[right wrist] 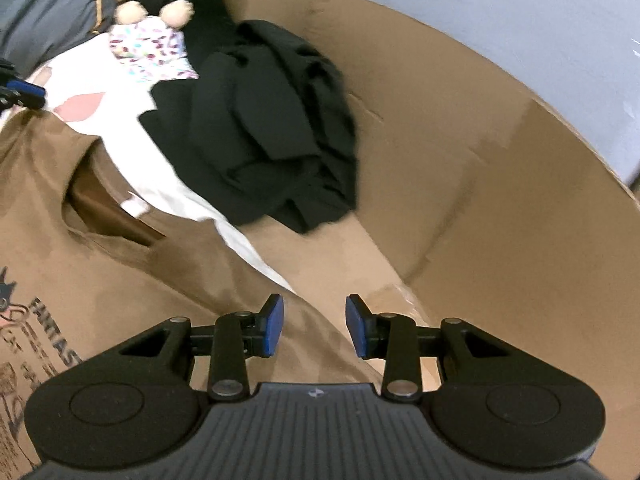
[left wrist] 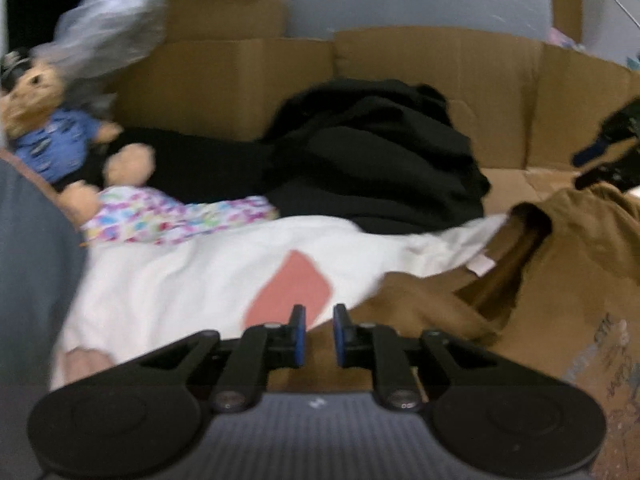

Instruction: Fold clothes

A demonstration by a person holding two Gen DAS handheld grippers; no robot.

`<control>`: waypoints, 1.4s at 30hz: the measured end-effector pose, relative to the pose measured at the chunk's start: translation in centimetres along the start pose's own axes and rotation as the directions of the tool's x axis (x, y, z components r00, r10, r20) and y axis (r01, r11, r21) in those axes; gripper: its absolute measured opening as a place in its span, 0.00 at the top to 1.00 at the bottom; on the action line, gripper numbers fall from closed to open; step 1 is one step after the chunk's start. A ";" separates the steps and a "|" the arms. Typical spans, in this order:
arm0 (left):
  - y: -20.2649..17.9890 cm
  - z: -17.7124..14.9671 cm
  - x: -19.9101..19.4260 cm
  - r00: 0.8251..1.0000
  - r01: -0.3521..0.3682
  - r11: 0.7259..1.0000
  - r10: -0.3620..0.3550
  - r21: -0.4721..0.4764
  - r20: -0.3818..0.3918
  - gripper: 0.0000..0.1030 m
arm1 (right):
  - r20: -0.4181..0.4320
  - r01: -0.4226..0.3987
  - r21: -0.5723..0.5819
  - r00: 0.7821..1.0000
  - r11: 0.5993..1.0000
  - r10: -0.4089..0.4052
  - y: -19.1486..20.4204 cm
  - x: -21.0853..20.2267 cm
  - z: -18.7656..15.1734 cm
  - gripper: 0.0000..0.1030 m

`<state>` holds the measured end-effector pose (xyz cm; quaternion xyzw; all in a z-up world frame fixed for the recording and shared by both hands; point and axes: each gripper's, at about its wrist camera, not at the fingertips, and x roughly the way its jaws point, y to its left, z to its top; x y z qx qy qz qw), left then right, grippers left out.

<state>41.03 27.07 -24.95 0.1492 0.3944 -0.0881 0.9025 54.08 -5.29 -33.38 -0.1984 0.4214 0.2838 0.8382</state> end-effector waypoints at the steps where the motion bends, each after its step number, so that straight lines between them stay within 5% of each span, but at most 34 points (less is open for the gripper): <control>1: -0.3 0.0 0.6 1.000 0.008 1.000 -0.008 0.007 -0.013 0.81 | -0.003 -0.022 0.003 1.000 1.000 0.022 0.3 0.6 0.4 0.63; 8: -1.7 -0.2 3.8 0.998 0.052 0.996 -0.049 0.066 -0.043 0.51 | -0.019 -0.063 -0.012 0.998 0.998 0.063 2.3 3.9 1.5 0.63; 10: -2.1 -0.5 4.3 0.998 0.057 0.993 -0.054 0.099 -0.037 0.50 | -0.015 -0.091 -0.019 0.996 0.996 0.091 2.9 4.9 1.6 0.63; 12: -2.7 -0.8 4.4 0.998 0.057 0.987 -0.054 0.150 -0.026 0.60 | -0.025 -0.101 -0.028 0.995 0.994 0.101 3.3 5.7 1.5 0.63; 13: -2.9 -0.9 4.6 0.998 0.068 0.983 -0.063 0.171 -0.030 0.85 | -0.036 -0.113 -0.034 0.993 0.993 0.112 3.5 6.3 1.4 0.63; 14: -2.9 -0.8 4.8 0.997 0.079 0.982 -0.074 0.170 -0.033 0.93 | -0.053 -0.122 -0.044 0.991 0.992 0.120 3.7 6.9 1.3 0.66; 15: -2.8 -0.7 4.9 0.996 0.089 0.982 -0.084 0.165 -0.034 0.94 | -0.057 -0.130 -0.047 0.990 0.990 0.127 3.7 7.1 1.2 0.69; 17: -2.8 -0.5 4.8 0.996 0.084 0.982 -0.082 0.170 -0.017 0.95 | -0.064 -0.144 -0.054 0.988 0.988 0.141 3.7 7.5 1.2 0.95; 22: -0.8 0.5 4.5 0.997 0.062 0.998 -0.063 0.020 0.048 0.95 | -0.017 -0.093 -0.050 0.996 0.994 0.092 3.3 7.3 2.3 0.98; 26: -1.4 0.8 5.4 0.999 -0.001 0.999 -0.001 0.045 0.044 0.89 | 0.003 -0.059 -0.036 0.998 0.998 0.059 2.9 7.2 2.9 0.98; 30: -1.9 1.1 5.1 0.998 -0.047 0.999 0.046 0.021 0.047 0.74 | -0.016 0.000 -0.005 1.000 1.000 -0.001 2.8 7.6 3.1 0.96; 32: -2.0 1.0 4.6 0.997 -0.057 0.998 0.056 0.031 0.055 0.52 | -0.043 -0.001 0.034 0.999 0.999 0.002 2.3 7.6 3.2 0.90; 37: -1.2 0.3 2.5 0.997 -0.058 0.998 0.058 0.004 0.042 0.50 | -0.014 -0.015 0.036 1.000 0.999 0.015 1.8 5.2 2.6 0.66; 42: -1.3 -0.4 0.0 0.999 -0.052 0.999 0.052 -0.004 0.002 0.48 | -0.002 -0.037 0.056 0.999 0.998 0.037 1.5 1.2 1.4 0.63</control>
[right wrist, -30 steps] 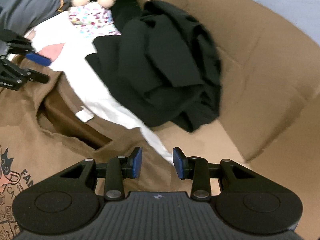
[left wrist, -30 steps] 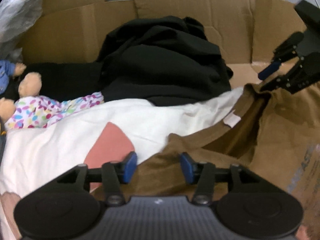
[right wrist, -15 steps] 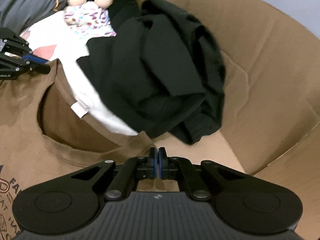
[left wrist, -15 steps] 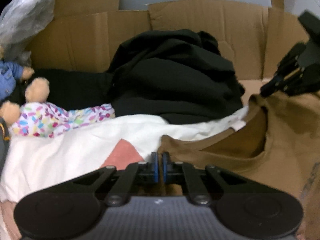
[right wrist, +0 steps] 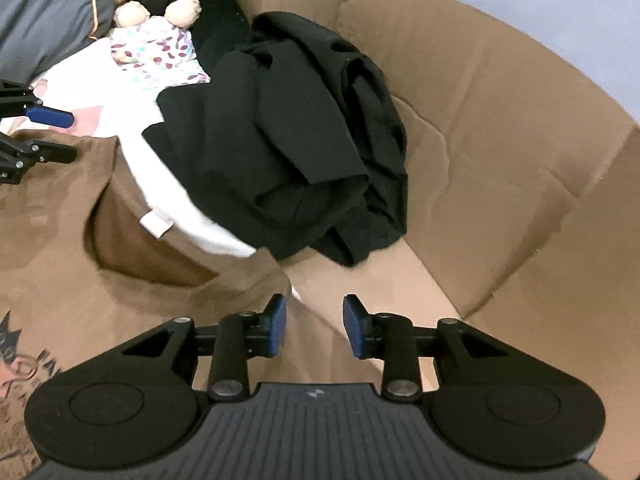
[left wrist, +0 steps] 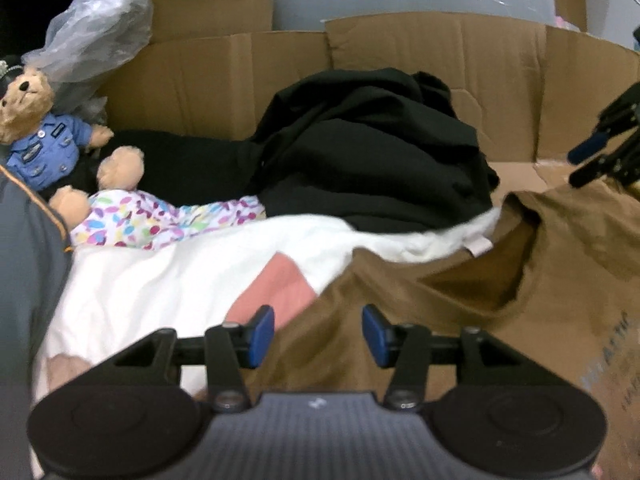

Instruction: Fold clothes

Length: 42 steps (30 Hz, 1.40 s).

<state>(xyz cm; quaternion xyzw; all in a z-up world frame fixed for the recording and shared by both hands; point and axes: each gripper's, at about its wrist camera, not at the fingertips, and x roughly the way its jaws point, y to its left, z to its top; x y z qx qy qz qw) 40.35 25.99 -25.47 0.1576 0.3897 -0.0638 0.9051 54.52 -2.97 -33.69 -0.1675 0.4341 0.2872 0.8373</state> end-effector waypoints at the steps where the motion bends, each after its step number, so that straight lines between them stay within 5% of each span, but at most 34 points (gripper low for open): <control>1: 0.1 -0.2 -1.0 1.000 0.017 1.000 -0.017 -0.018 -0.015 0.47 | 0.002 -0.004 0.007 1.000 1.000 0.004 0.0 -0.5 -0.2 0.62; 10: -0.5 -2.4 -7.9 0.998 0.031 0.999 -0.032 -0.019 -0.054 0.37 | -0.024 0.022 -0.033 0.999 0.999 -0.023 1.0 -10.2 -4.9 0.58; 22: -1.2 -7.1 -14.4 0.994 0.060 0.998 -0.061 -0.022 -0.085 0.29 | -0.092 0.150 0.108 0.986 0.983 -0.140 -4.8 -18.5 -15.2 0.57; 26: -0.8 -8.6 -14.8 0.991 0.077 0.991 -0.088 -0.113 -0.098 0.29 | -0.076 0.153 0.185 0.987 0.971 -0.141 -6.8 -19.4 -17.9 0.57; 28: -1.1 -9.2 -14.8 0.991 0.081 0.988 -0.094 -0.133 -0.096 0.29 | -0.029 0.140 0.329 0.990 0.934 -0.139 -8.8 -20.0 -19.9 0.57; 42: -3.5 -14.8 -11.1 0.958 0.119 0.973 -0.165 -0.200 -0.234 0.32 | -0.119 0.166 0.540 0.986 0.825 -0.120 -14.7 -14.8 -24.3 0.58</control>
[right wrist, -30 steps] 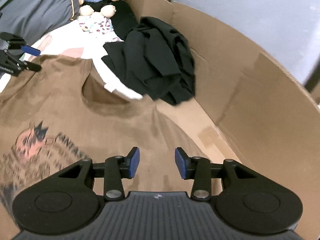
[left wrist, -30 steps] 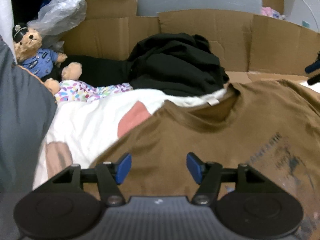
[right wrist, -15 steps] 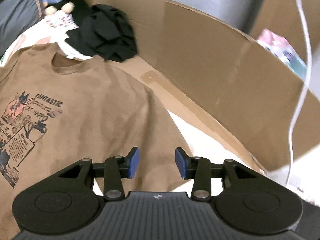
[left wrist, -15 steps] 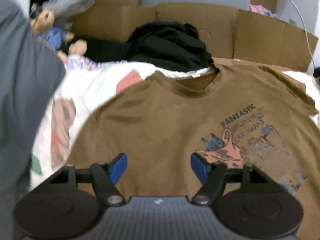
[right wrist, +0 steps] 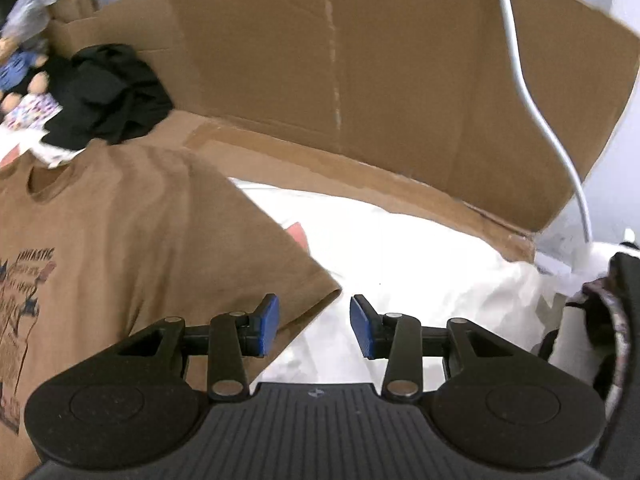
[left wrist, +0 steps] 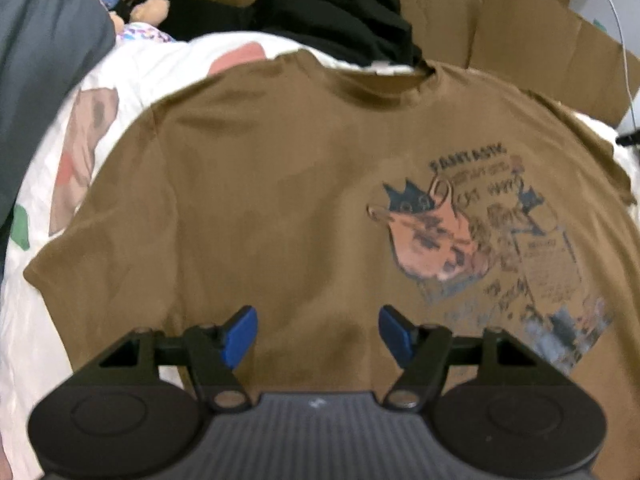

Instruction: Fold clothes

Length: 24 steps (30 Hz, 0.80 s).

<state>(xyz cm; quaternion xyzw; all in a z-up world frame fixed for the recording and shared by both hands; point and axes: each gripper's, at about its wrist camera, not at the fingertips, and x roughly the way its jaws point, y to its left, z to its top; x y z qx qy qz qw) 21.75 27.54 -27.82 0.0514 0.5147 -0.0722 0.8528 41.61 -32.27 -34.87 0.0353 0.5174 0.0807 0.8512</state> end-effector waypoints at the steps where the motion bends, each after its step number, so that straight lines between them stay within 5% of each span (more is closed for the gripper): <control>1: 0.0 -0.3 0.2 1.000 -0.002 1.000 0.002 0.003 -0.008 0.32 | -0.005 -0.006 0.017 1.000 1.000 0.006 -0.1 0.6 0.2 0.58; 9: 0.0 -0.7 1.0 1.000 -0.004 1.000 0.004 0.018 -0.013 0.31 | -0.057 -0.017 0.041 0.998 0.999 0.019 -0.4 4.5 0.7 0.61; 14: -0.4 -0.7 1.0 1.000 -0.014 0.999 0.015 0.049 -0.017 0.30 | -0.055 -0.033 0.009 0.998 0.999 0.034 0.0 4.7 0.6 0.93; 24: -0.5 -0.9 0.7 0.999 -0.022 0.996 0.024 0.081 -0.024 0.30 | 0.083 0.134 -0.105 0.989 0.985 -0.125 1.2 1.8 2.6 0.95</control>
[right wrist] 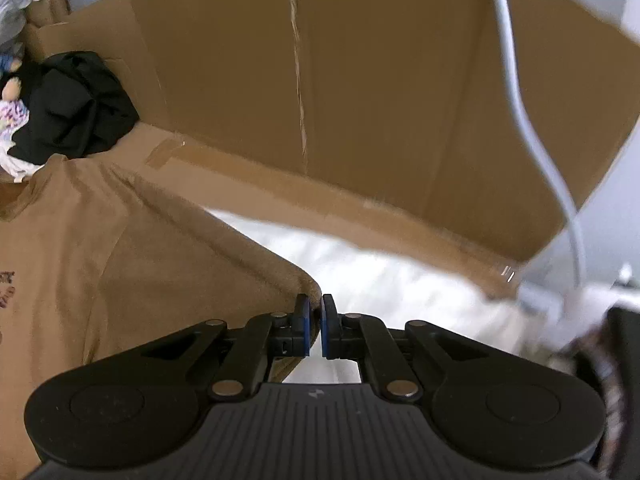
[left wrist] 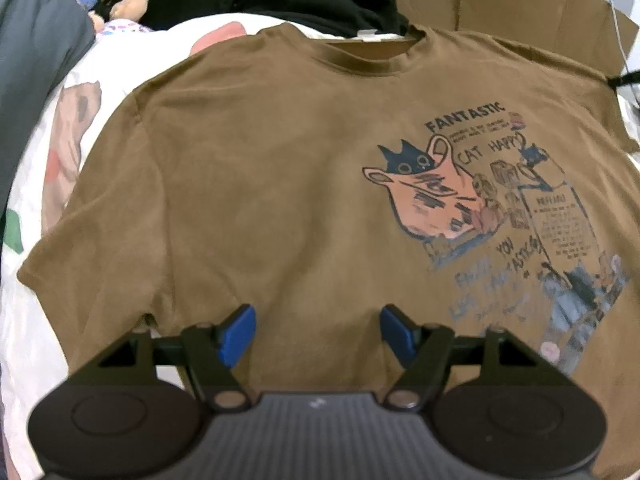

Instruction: Fold clothes

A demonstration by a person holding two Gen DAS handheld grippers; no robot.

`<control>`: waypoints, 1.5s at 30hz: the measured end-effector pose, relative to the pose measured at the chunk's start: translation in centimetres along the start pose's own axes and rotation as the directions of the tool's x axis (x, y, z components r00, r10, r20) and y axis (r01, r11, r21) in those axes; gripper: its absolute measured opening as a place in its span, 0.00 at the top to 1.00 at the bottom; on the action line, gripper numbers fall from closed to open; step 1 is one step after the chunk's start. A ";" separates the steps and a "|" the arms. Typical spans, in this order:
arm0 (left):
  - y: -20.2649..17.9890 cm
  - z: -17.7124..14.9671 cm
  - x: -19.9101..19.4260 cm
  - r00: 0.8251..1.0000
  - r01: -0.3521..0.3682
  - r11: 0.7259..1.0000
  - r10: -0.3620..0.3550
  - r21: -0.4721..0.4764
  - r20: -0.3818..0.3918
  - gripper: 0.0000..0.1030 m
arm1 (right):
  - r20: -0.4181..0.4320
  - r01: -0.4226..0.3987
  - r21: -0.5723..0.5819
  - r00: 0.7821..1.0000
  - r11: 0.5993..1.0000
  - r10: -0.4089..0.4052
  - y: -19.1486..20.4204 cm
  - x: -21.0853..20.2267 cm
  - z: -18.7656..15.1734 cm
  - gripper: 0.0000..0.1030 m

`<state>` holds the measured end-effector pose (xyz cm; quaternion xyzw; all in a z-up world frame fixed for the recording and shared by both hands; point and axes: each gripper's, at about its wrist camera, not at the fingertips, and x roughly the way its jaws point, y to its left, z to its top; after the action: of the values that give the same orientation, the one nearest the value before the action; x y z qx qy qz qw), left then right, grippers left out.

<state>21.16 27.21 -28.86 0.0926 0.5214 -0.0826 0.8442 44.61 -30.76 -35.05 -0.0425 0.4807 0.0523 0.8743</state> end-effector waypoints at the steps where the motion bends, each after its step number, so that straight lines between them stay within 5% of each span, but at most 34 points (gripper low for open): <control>1: 0.0 -0.1 0.0 1.000 0.000 1.000 0.000 0.001 0.000 0.30 | 0.002 0.008 -0.003 1.000 1.000 -0.008 0.1 0.0 0.1 0.95; 15: 0.0 0.1 0.0 1.000 -0.005 1.000 0.005 0.011 -0.028 0.26 | 0.075 0.076 0.000 0.994 0.997 -0.076 0.8 0.3 1.0 0.93; 18: 0.3 -0.1 -0.6 0.999 -0.015 1.000 0.015 -0.006 -0.029 0.26 | 0.058 0.070 0.024 0.996 0.997 -0.071 0.8 -0.3 1.0 0.80; 20: 0.8 -0.4 -1.1 0.999 -0.022 0.999 0.021 -0.028 -0.026 0.26 | 0.049 0.068 0.028 0.996 0.997 -0.070 0.8 -0.8 0.8 0.59; 22: 1.5 -0.6 -1.6 0.999 -0.028 0.998 0.027 -0.061 -0.023 0.26 | 0.043 0.066 0.032 0.997 0.997 -0.067 0.8 -1.4 0.4 0.48; 25: 2.7 -0.9 -2.4 0.999 -0.043 0.993 0.042 -0.107 -0.013 0.26 | 0.023 0.065 0.037 0.998 0.997 -0.066 0.7 -2.2 -0.2 0.43; 30: 5.9 -1.5 -4.9 0.989 -0.098 0.971 0.119 -0.217 0.085 0.26 | -0.022 0.051 0.013 0.998 0.999 -0.051 1.4 -3.4 -2.5 0.42; 36: 10.1 -2.6 -7.0 0.973 -0.161 0.934 0.204 -0.319 0.108 0.27 | -0.031 0.002 0.016 1.000 1.000 -0.001 2.6 -4.8 -4.1 0.42; 45: 14.8 -6.1 -5.8 0.977 -0.126 0.865 0.193 -0.486 0.091 0.46 | -0.033 -0.117 -0.017 0.993 0.993 0.117 8.3 -5.0 -4.4 0.42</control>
<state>16.80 43.26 -25.31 -0.0813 0.4574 0.1122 0.8784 37.19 -23.33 -33.32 -0.0232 0.4956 0.1073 0.8616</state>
